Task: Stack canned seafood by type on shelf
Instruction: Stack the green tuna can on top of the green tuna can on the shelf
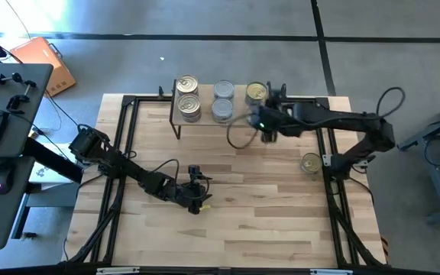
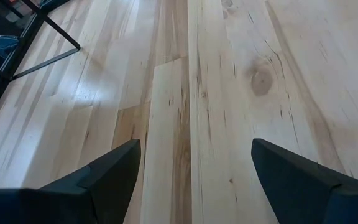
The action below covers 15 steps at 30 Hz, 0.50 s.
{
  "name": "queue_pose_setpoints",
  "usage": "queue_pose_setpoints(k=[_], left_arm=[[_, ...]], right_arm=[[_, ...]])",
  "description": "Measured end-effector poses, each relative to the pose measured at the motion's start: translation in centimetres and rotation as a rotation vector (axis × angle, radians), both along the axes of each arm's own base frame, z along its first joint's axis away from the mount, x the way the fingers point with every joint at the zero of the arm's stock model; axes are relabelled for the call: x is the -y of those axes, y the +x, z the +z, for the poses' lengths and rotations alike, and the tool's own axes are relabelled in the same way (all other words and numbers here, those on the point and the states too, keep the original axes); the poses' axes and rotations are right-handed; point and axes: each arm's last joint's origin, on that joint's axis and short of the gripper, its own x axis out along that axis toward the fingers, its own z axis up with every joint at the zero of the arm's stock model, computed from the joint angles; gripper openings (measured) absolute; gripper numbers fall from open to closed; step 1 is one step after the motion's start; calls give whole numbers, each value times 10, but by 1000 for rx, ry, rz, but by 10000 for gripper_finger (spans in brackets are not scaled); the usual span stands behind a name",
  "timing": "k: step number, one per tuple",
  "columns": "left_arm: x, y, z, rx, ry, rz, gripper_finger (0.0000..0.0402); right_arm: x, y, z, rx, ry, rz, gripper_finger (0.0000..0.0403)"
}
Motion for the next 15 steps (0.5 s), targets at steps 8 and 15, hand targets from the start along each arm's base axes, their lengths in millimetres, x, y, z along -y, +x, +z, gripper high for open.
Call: queue_pose_setpoints(k=[8,15], left_arm=[[0,0,0,1,-3,2,300],[0,0,0,8,-6,2,300]], right_arm=[[-49,-52,2,70,607,-263,229],[-74,-86,-50,-86,753,-500,228]])
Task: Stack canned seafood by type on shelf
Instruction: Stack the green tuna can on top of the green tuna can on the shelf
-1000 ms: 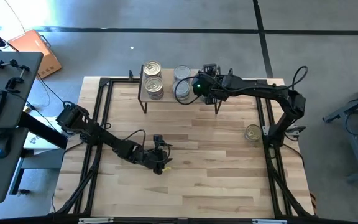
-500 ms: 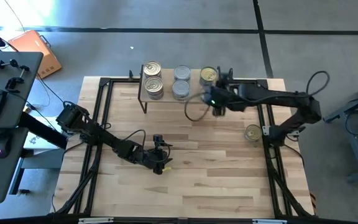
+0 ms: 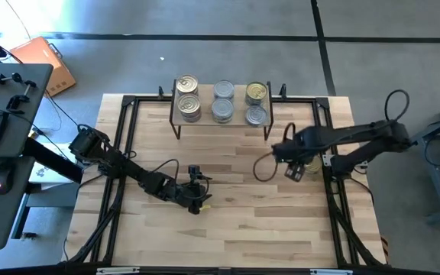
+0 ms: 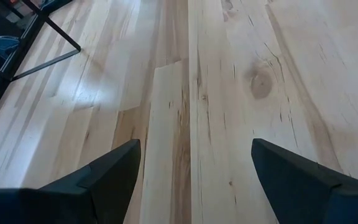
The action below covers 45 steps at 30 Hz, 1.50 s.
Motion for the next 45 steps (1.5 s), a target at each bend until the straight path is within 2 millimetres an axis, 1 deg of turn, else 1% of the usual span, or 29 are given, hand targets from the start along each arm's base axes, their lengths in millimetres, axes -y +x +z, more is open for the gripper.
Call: queue_pose_setpoints(k=[5,7,9,10,11,14,18,22,25,29,31,35,41,43,45], left_arm=[[0,0,0,0,1,-1,300],[0,0,0,0,2,-2,300],[0,0,0,0,2,-1,300],[-1,0,0,0,2,0,300],[-1,0,0,1,2,1,300],[0,1,1,11,-3,0,300],[0,2,2,25,-3,-7,300],[0,2,2,25,1,-11,300],[0,2,2,22,2,-11,300],[0,2,2,22,3,-12,300],[0,2,2,23,3,-12,300],[0,2,2,23,2,-12,300],[0,2,3,29,-1,-12,300],[0,3,3,34,-3,-12,300],[1,3,3,37,-3,-12,300]], right_arm=[[0,-27,-60,-142,-13,-238,228],[1,-35,-82,-170,-18,-307,228],[2,-40,-100,-171,-20,-350,228],[3,-40,-106,-171,-19,-359,228],[4,-36,-103,-173,-32,-365,225],[5,-24,-98,-72,-66,-352,208],[11,-19,-100,-43,-71,-388,181],[18,-24,-111,-93,-83,-460,159],[21,-25,-123,-108,-50,-486,148],[23,-25,-137,-131,-25,-482,136],[23,-25,-140,-145,-28,-477,126],[22,-22,-139,-144,-27,-469,87],[13,-2,-132,-8,50,-371,10],[8,7,-130,66,77,-327,5],[3,15,-126,129,92,-301,10]])
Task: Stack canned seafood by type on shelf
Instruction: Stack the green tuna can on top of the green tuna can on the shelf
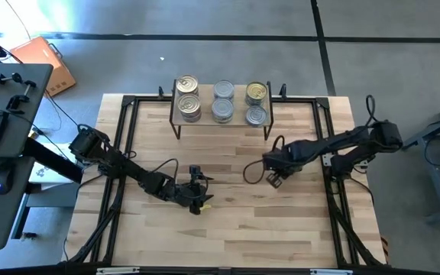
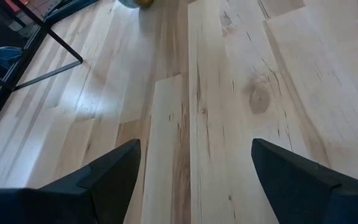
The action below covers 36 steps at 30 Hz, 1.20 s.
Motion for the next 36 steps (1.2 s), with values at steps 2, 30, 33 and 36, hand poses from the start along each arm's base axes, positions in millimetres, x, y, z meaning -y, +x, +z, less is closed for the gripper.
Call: queue_pose_setpoints(k=[2,30,33,36], left_arm=[[0,0,0,0,0,0,300],[0,0,0,-4,1,-1,300],[0,0,0,-3,1,-1,300],[0,0,0,-3,1,-1,300]], right_arm=[[-6,5,5,38,0,48,11],[18,6,39,-119,-221,337,316],[32,8,30,-75,-208,349,322],[47,7,23,-65,-210,345,318]])
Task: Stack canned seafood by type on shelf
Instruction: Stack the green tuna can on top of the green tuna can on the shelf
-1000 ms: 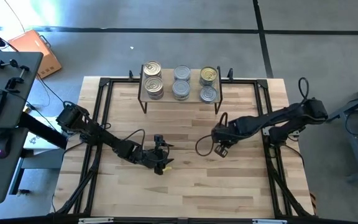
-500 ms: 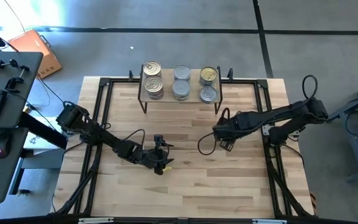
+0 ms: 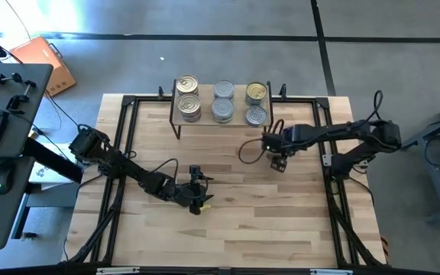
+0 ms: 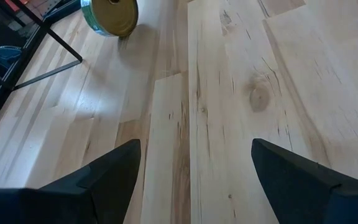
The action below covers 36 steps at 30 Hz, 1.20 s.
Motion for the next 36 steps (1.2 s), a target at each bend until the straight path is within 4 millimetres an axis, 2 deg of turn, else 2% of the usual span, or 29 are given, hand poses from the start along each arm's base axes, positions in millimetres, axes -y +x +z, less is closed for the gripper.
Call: queue_pose_setpoints(k=[3,6,9,12,13,16,20,24,27,32,36], left_arm=[[0,0,0,0,0,0,300],[0,0,0,-1,2,-1,300],[0,0,0,-2,6,-4,300],[0,0,0,-6,7,-4,300],[0,-1,-1,-14,10,-3,300],[1,-4,-4,-54,40,-19,298],[17,-10,-3,-71,129,-115,280],[33,-16,2,-24,252,-167,254],[41,-16,7,15,344,-205,241],[40,-13,10,-23,553,-362,235],[36,-9,8,-76,713,-603,236]], right_arm=[[9,0,-6,34,44,20,303],[11,3,-12,108,131,38,267],[6,6,-16,167,211,61,206],[-2,11,-19,239,275,48,127],[-6,14,-20,276,297,48,114],[-23,24,-27,436,376,105,115],[-46,27,-43,698,465,151,115],[-58,21,-51,1020,560,72,115],[-65,18,-51,1182,643,-5,115],[-75,32,-50,1207,780,-43,115],[-79,54,-41,1213,861,29,115]])
